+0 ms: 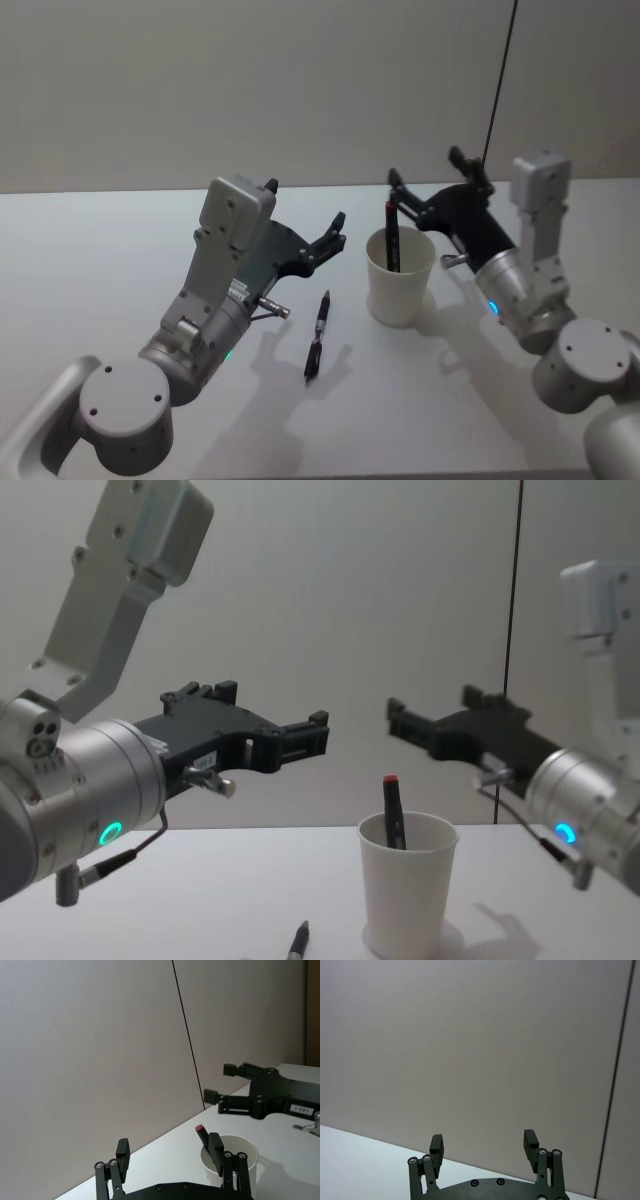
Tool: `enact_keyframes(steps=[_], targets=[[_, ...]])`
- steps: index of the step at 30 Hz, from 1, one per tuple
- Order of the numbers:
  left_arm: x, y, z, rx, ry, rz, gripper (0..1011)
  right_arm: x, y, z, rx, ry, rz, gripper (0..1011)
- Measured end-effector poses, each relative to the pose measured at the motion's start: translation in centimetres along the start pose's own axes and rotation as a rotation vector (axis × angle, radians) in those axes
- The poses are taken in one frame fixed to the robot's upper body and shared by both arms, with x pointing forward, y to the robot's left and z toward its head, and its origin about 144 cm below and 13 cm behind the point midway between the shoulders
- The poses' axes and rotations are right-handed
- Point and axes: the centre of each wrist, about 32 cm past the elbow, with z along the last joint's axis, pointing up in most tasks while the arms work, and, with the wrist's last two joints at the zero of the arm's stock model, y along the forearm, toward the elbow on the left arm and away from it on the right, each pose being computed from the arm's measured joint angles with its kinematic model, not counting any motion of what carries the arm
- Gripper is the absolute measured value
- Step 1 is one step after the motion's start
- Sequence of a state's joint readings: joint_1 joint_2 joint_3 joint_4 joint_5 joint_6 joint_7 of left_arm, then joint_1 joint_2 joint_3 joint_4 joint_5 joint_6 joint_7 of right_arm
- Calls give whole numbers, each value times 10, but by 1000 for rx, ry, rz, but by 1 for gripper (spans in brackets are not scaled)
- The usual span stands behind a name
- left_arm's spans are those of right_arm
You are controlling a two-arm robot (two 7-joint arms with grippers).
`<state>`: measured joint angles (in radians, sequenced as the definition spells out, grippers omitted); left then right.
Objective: Place the pen into the pen holder.
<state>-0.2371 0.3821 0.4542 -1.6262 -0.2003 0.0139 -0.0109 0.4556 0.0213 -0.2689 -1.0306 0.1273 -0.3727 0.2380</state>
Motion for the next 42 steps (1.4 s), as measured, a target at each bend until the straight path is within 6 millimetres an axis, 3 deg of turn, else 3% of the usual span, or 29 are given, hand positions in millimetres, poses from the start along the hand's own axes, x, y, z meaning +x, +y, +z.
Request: enact_keyframes(steps=[10, 26, 42], targets=[[0, 0, 0, 0, 0, 0, 1003, 9, -30, 20, -32, 34, -134, 1002], [0, 0, 0, 0, 0, 0, 1003, 26, -78, 32, -132, 51, -285, 1002], [0, 0, 0, 26, 20, 2, 1003, 32, -94, 35, -169, 50, -328, 1002]])
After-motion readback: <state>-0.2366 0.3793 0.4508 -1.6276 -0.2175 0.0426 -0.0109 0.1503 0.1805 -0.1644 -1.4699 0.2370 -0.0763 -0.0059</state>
